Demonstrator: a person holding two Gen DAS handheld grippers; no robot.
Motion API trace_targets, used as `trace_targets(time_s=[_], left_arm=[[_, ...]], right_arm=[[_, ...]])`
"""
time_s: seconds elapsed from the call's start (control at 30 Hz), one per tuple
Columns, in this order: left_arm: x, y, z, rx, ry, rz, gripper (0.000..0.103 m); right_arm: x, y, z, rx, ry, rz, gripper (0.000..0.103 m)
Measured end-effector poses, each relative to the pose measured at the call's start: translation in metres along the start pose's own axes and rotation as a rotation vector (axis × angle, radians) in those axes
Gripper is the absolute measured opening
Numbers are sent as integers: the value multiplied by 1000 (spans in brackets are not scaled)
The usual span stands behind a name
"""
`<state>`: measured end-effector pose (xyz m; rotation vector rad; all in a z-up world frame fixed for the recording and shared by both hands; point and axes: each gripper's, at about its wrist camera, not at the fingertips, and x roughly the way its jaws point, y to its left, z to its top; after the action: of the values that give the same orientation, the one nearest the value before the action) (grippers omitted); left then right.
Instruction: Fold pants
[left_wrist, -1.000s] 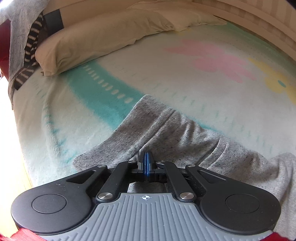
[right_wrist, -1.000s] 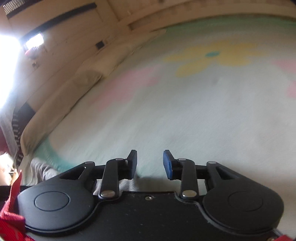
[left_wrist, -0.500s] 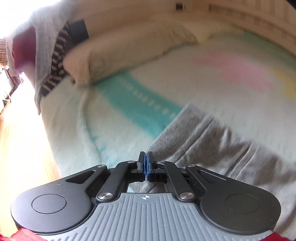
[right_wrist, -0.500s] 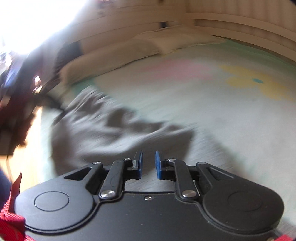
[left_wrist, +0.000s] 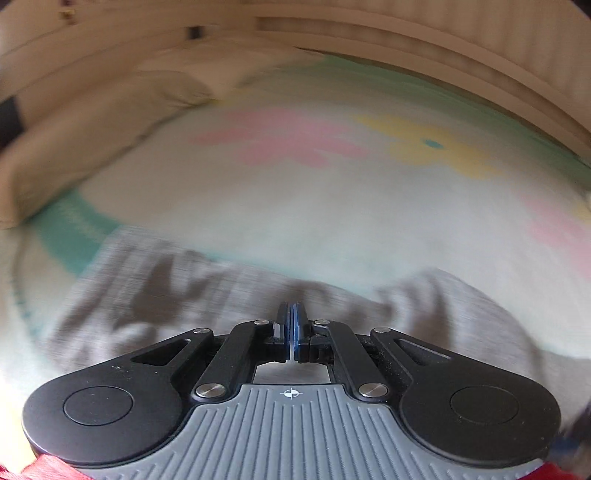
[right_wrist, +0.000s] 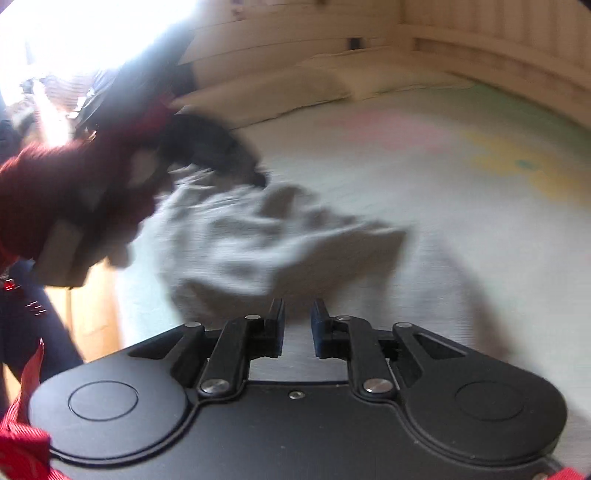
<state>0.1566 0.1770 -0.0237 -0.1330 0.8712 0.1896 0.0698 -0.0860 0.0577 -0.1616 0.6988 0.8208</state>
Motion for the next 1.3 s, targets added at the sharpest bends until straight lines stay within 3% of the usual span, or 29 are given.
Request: trace_targets(time_s=[0.13,0.23,0.3,0.33,0.53,0.63,0.67,0.7,1.0,1.13,1.3], left_arm=[[9,-35,-5,66,50,-74,3],[10,-56,-9,95,73,-113,3],[10,-69,-9,115,78,-139,3],[10,-78,-9,124,81,-149,3],[18,-110,-9,163,99,-183,3],[18,-120,-8,172,105,-191,3],[19,-124,-7,173,106,-193,3],[21,-128,-6,173,108,-194,3],[35,-148,14,61,99,-200,7],[47,-160,15,90,100,-172,7],[67,-158,-2,159,171,-76,7]], right_arm=[[-20,-53,-8,-13,29,-148,28],[-23,-91,-18,-40,100,-210,33],[-22,-111,-26,-60,141,-227,51],[-22,-119,-30,-69,151,-233,54],[-5,-143,-39,-69,182,-177,55],[2,-144,-45,-77,191,-133,45],[3,-144,-47,-86,191,-119,15],[3,-142,-49,-98,197,-116,7],[-25,-112,-66,-244,172,-65,6],[-17,-102,-76,-291,203,-41,6],[-19,-105,-78,-290,207,-11,8]])
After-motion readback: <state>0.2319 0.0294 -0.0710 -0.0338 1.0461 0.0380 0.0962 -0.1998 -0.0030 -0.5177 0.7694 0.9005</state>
